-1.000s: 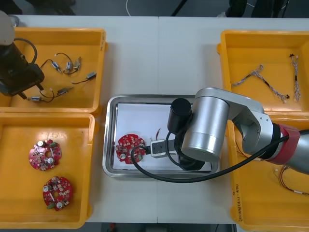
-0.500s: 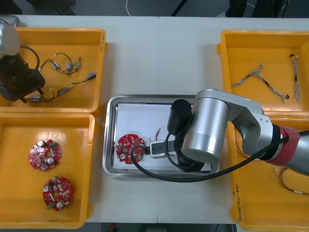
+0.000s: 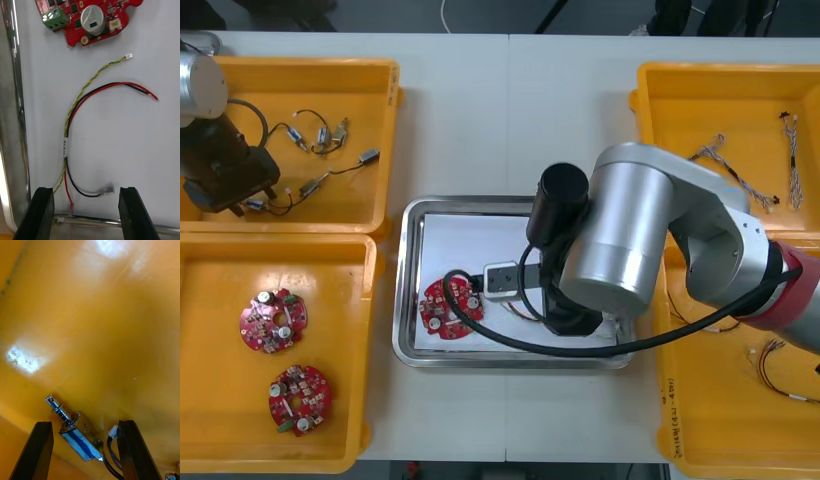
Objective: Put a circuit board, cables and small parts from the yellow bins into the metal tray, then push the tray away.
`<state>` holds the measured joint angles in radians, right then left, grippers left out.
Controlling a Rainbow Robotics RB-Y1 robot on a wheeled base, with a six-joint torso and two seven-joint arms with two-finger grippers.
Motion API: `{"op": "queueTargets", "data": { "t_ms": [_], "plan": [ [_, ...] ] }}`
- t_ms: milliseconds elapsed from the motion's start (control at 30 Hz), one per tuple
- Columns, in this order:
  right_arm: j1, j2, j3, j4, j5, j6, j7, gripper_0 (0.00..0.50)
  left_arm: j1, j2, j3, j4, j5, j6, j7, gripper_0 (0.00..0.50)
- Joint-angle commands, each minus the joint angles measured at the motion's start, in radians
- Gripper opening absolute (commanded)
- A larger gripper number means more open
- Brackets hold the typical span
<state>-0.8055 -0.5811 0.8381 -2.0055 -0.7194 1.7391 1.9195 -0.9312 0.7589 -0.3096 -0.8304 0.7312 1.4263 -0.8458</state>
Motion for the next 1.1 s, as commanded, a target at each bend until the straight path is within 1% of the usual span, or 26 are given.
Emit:
{"op": "queueTargets", "data": {
  "t_ms": [33,133,300,400,533,567,600,633,733,833,933,1100],
  "plan": [
    [0.011,0.046,-0.136,-0.088,0.002,0.103,-0.034,0.500,-0.034,-0.012,-0.016,0.002,0.017,-0.029,0.097,0.500],
    [0.014,0.050,-0.203,-0.128,0.002,0.181,-0.034,0.500,-0.034,-0.012,-0.020,0.002,0.020,-0.029,0.097,0.500],
    [0.026,0.044,-0.318,-0.179,-0.006,0.181,-0.040,0.500,-0.023,-0.012,-0.020,0.002,0.025,-0.037,0.096,0.500],
    [0.037,0.026,-0.398,-0.208,-0.017,0.181,-0.042,0.500,-0.015,-0.012,-0.022,0.002,0.027,-0.046,0.090,0.500],
    [0.061,-0.019,-0.504,-0.251,-0.044,0.181,-0.045,0.500,-0.012,-0.012,-0.022,0.002,0.027,-0.049,0.088,0.500],
    [0.071,-0.032,-0.533,-0.257,-0.054,0.181,-0.050,0.500,-0.012,-0.012,-0.026,0.002,0.028,-0.049,0.086,0.336],
    [0.078,-0.039,-0.548,-0.260,-0.060,0.181,-0.051,0.500,-0.012,-0.012,-0.031,0.002,0.028,-0.049,0.086,0.227],
    [0.092,-0.051,-0.583,-0.262,-0.067,0.181,-0.054,0.500,-0.014,-0.012,-0.043,0.002,0.031,-0.050,0.086,0.004],
    [0.123,-0.068,-0.659,-0.262,-0.086,0.181,-0.063,0.500,-0.012,-0.012,-0.054,0.002,0.034,-0.060,0.086,0.000],
    [0.154,-0.083,-0.723,-0.262,-0.087,0.181,-0.071,0.500,-0.012,-0.012,-0.054,0.002,0.039,-0.060,0.086,0.000],
    [0.178,-0.095,-0.769,-0.262,-0.072,0.181,-0.079,0.500,-0.012,-0.012,-0.054,0.002,0.040,-0.063,0.088,0.000],
    [0.196,-0.106,-0.821,-0.236,-0.020,0.181,-0.105,0.500,-0.012,-0.009,-0.049,0.002,0.040,-0.063,0.086,0.000]
  ]
}}
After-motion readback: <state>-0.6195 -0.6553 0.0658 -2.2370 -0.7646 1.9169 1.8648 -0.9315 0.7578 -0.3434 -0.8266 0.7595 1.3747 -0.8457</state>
